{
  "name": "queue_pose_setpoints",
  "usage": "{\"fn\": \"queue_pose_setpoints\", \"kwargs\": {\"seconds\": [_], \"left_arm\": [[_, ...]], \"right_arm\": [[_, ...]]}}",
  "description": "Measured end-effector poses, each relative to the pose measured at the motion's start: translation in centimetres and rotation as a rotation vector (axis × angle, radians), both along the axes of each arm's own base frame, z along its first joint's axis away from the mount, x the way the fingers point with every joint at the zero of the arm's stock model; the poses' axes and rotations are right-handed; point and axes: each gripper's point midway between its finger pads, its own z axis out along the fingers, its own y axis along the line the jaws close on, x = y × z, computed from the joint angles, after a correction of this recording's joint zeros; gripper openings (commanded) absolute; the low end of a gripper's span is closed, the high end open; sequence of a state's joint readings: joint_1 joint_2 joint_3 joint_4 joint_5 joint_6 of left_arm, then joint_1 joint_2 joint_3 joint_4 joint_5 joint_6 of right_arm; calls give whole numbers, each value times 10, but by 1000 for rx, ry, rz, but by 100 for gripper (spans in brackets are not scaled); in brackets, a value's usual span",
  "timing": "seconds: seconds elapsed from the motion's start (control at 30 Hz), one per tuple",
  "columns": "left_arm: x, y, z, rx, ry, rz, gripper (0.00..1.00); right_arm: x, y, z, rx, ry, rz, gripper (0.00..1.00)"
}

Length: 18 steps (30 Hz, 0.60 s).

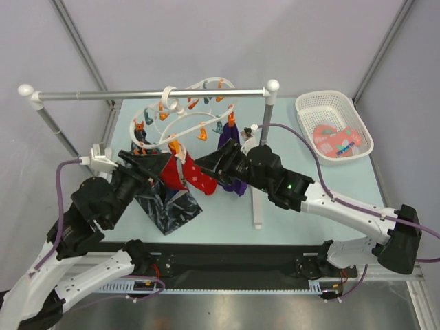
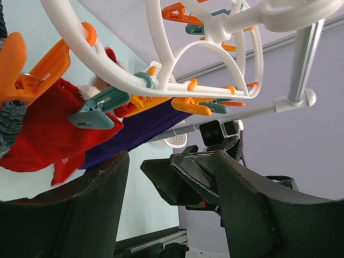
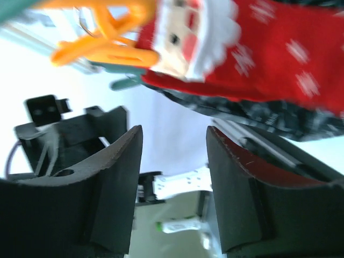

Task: Clip the socks to the hanger
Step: Clamp the sock onto the hanger, then open the clamp at the hanger.

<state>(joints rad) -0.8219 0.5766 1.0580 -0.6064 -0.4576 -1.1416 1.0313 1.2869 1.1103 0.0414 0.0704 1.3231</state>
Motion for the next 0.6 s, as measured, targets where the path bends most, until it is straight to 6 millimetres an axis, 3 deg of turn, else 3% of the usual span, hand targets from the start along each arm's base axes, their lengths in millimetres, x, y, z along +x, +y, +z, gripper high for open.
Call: {"fn": "queue_pose_setpoints", "kwargs": {"seconds": [0.17, 0.33, 0.6], "left_arm": [[-14, 5, -2, 5, -48, -48, 65], [-28, 1, -4, 20, -101, -133, 58], [-42, -28, 8, 18, -184, -303, 51]], "right_arm": [[-9, -12, -18, -143, -81, 44, 62], [-22, -35, -27, -290, -201, 96, 61], [-36, -96, -32, -476, -353, 79, 53]]}}
